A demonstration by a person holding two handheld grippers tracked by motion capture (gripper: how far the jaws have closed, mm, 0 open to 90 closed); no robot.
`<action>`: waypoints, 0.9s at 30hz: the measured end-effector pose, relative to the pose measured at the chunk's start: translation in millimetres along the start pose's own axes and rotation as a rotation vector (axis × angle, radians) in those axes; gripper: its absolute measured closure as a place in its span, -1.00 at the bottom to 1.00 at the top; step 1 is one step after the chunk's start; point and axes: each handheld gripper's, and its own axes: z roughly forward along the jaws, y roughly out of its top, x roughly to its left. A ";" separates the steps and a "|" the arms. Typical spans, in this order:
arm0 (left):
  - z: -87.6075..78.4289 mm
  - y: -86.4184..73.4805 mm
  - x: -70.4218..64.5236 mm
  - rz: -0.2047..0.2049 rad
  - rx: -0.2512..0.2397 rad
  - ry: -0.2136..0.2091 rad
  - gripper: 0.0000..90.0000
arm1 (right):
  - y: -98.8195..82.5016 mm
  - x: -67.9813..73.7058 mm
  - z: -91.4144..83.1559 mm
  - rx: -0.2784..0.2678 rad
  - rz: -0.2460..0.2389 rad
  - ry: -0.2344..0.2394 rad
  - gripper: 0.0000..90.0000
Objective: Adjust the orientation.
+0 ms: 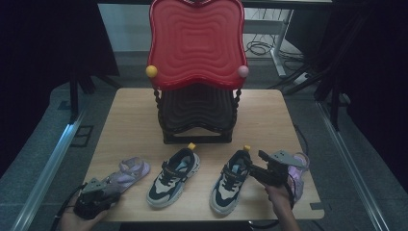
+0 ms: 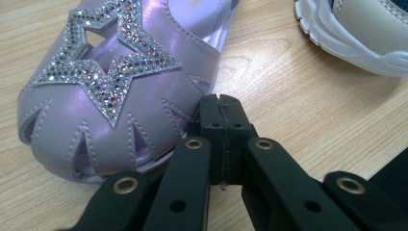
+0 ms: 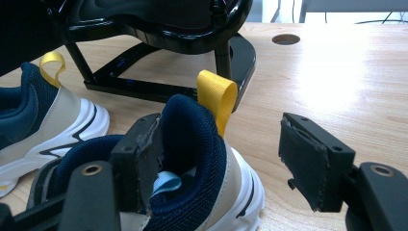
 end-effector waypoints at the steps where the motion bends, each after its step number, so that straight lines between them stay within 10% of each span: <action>1: -0.3 -0.1 0.8 -0.001 0.000 -0.001 1.00 | 0.0 0.0 0.0 0.000 0.000 0.000 -0.29; 27: -6.0 3.5 24.1 -0.086 0.015 0.061 1.00 | -0.9 -0.2 0.5 0.004 0.012 -0.003 -0.29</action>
